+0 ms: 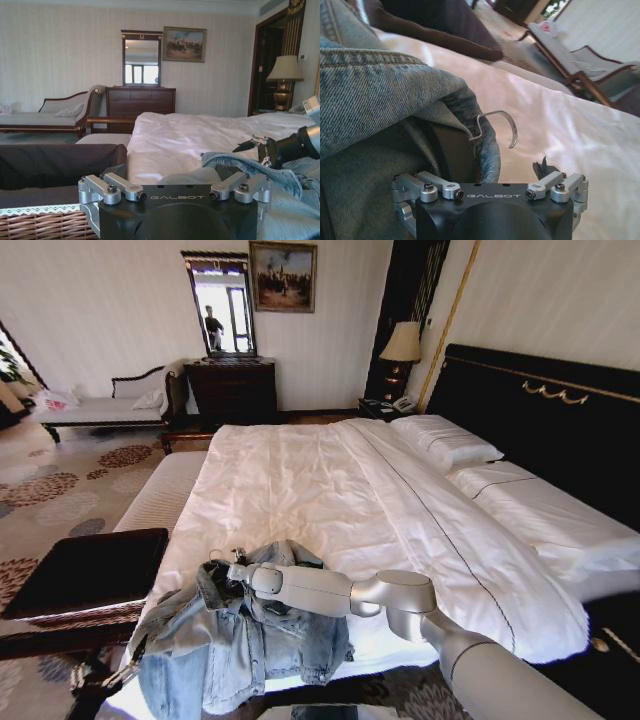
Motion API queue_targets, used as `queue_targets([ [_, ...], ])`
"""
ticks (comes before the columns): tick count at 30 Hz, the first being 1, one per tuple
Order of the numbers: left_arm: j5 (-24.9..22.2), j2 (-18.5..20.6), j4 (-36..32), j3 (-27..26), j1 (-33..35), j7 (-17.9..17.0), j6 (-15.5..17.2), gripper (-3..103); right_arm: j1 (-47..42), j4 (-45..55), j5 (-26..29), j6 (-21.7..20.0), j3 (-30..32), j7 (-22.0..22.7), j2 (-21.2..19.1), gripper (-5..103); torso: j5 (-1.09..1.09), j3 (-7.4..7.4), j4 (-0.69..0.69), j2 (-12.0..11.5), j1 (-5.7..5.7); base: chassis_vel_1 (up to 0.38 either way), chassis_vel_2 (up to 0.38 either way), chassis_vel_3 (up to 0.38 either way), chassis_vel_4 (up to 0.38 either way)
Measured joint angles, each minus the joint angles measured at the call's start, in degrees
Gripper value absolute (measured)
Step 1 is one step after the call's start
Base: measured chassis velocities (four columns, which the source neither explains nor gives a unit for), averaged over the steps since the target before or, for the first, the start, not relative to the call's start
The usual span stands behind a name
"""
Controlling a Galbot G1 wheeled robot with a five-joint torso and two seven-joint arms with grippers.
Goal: Pick up the clothes from the bed and hang them on the clothes hanger.
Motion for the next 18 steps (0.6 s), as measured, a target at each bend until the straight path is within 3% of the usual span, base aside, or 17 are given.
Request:
queue_targets([
  [11,-0.5,-0.1,-0.4,0.1,-0.3,-0.3,0.3,100,-0.6,-1.2,-1.9,1.8,3.1,1.9,-0.2,103,0.0,0.0,-0.02,0.0,0.0,0.0,0.0,0.0,0.0],
  [15,-0.6,-0.2,-0.3,0.1,-0.3,-0.3,0.3,100,-0.7,-2.4,0.4,1.0,2.8,0.9,-0.2,94,0.0,0.0,0.0,0.0,0.0,0.0,0.0,0.0,0.0],
  [18,-0.8,-0.2,-0.3,0.1,-0.2,-0.3,0.3,100,-1.0,-3.2,1.6,0.5,2.8,0.5,-0.3,78,0.0,0.0,-0.02,0.0,0.0,0.0,0.0,0.0,0.0],
])
